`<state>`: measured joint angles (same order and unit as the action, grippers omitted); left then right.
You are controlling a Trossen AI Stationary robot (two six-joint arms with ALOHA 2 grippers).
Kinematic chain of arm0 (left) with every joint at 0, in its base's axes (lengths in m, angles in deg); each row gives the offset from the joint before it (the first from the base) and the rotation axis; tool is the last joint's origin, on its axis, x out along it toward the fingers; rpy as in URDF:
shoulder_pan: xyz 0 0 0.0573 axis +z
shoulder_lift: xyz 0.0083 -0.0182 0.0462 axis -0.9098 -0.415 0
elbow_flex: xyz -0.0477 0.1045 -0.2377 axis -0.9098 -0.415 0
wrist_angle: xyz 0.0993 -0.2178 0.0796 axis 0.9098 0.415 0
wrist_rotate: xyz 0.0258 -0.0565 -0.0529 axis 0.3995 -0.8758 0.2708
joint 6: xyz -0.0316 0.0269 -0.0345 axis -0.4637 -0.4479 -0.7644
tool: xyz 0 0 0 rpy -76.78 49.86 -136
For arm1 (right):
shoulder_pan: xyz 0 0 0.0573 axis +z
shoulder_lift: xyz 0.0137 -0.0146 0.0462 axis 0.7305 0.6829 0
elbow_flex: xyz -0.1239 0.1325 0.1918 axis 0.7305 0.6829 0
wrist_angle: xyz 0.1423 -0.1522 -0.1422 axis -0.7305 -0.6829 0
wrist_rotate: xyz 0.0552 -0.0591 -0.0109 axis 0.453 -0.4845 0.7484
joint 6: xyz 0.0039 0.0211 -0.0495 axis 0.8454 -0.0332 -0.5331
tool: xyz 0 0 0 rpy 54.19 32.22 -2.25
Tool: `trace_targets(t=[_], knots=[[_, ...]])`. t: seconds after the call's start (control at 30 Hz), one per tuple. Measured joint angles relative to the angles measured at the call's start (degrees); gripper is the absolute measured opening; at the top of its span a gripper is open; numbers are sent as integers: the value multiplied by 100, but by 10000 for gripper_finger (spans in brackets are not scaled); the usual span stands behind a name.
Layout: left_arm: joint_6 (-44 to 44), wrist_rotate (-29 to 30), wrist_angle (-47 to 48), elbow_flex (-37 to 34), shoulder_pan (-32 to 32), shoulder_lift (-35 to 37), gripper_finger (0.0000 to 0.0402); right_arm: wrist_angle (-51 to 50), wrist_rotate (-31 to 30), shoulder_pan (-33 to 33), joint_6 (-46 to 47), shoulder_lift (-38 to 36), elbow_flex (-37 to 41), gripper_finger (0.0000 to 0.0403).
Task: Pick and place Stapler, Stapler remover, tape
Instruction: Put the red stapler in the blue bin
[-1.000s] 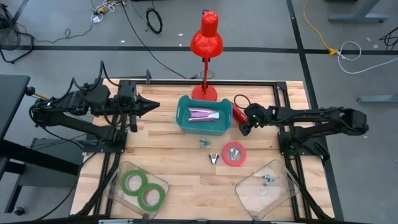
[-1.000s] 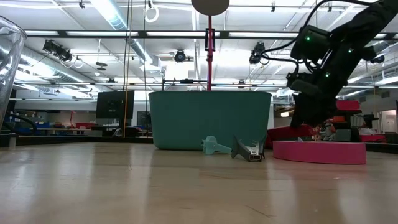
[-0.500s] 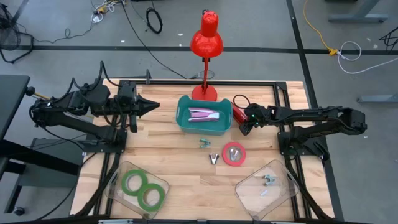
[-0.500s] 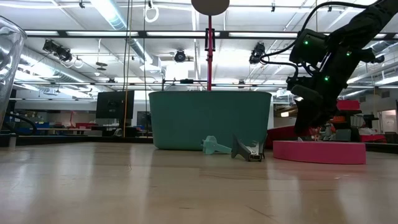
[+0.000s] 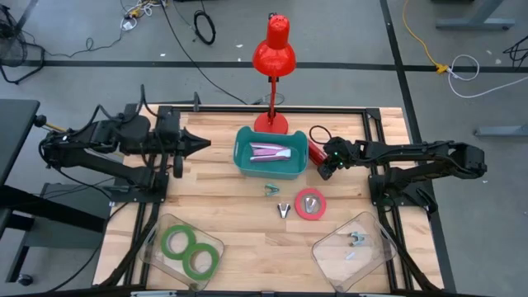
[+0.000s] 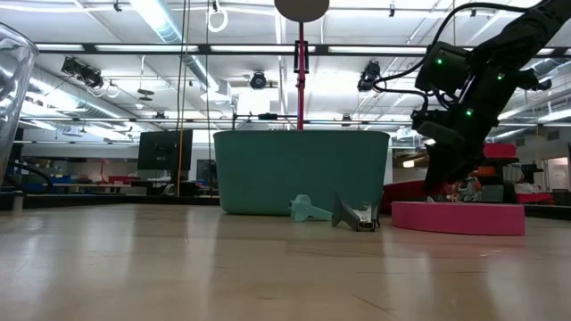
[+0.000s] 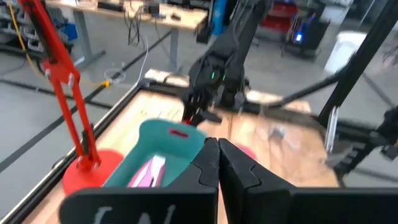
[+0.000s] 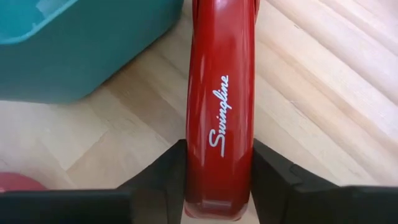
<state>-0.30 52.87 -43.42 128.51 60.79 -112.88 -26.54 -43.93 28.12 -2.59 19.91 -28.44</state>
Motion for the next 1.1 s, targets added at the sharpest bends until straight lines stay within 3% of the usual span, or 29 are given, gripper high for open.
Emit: trace_targets(t=[0.27,0.57,0.73,0.93,1.1], knots=[[114,-85,538,0,0,0,2,-70,59,0,-56,0,0,126],[54,-1216,661,-2,0,2,1,-91,68,2,-196,0,0,124],[76,-1380,639,-2,19,2,1,-93,83,2,-205,-2,0,124],[248,-1430,636,-2,440,2,1,-95,88,2,-207,-2,0,124],[375,-1858,633,-2,896,2,1,-95,86,2,-209,-2,0,124]])
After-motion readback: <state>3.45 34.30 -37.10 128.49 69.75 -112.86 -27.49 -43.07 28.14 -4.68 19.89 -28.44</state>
